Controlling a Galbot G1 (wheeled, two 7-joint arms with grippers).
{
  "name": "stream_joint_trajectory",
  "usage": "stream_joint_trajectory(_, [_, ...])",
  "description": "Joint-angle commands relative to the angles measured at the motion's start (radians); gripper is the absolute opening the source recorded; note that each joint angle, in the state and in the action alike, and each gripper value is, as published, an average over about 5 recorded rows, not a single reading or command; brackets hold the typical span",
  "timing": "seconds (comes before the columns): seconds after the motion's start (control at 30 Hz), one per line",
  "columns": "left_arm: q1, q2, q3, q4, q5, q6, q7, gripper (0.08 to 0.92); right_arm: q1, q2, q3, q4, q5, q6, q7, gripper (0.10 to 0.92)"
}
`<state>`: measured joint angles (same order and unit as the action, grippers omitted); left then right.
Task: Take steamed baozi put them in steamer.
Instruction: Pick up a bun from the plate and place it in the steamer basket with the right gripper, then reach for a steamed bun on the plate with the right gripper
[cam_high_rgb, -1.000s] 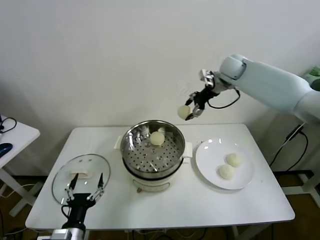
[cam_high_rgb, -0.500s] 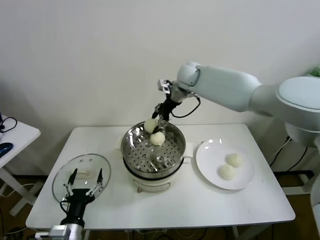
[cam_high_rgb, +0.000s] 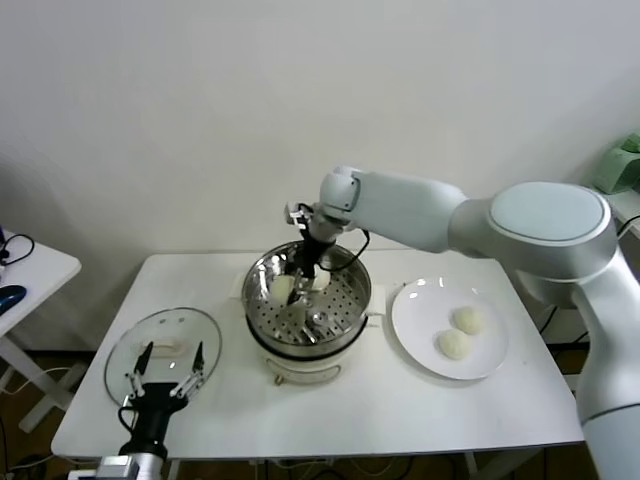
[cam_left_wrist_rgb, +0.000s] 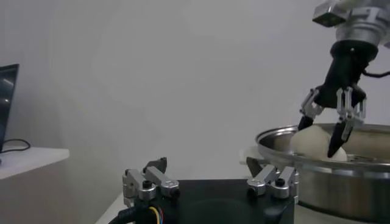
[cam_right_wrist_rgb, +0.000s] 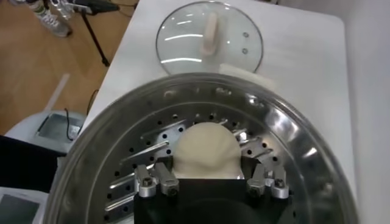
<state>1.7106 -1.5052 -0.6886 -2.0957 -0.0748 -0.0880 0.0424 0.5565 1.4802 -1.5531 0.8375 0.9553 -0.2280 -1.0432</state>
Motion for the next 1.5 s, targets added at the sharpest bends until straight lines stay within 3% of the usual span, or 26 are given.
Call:
stream_joint_trajectory(0.03, [0.002,-0.006,0.003,0.005,0.001,-0.002,0.0,0.823,-0.038,0.028,-0.009,-0.01,-0.015,-0.001,0.007,0.711])
stream_joint_trajectory(0.7, [0.006,-0.009,0.003,0.01,0.0,-0.004,-0.001,0.823,-0.058,0.036,0.008,-0.044,-0.054,0.013,0.01,0.718])
stream_joint_trajectory(1.0, [0.006,-0.01,0.004,0.01,-0.002,-0.004,-0.002,0.823,-0.056,0.03,0.015,-0.036,-0.06,0.021,0.01,0.799])
stream_joint_trajectory(1.3, [0.007,-0.01,0.002,0.012,-0.002,-0.004,-0.004,0.823,0.045,-0.03,0.01,0.031,-0.057,0.039,-0.03,0.823])
stream_joint_trajectory(1.5, [0.006,-0.009,0.001,0.012,-0.002,-0.002,-0.004,0.823,0.176,-0.158,0.001,0.156,-0.08,0.06,-0.055,0.823])
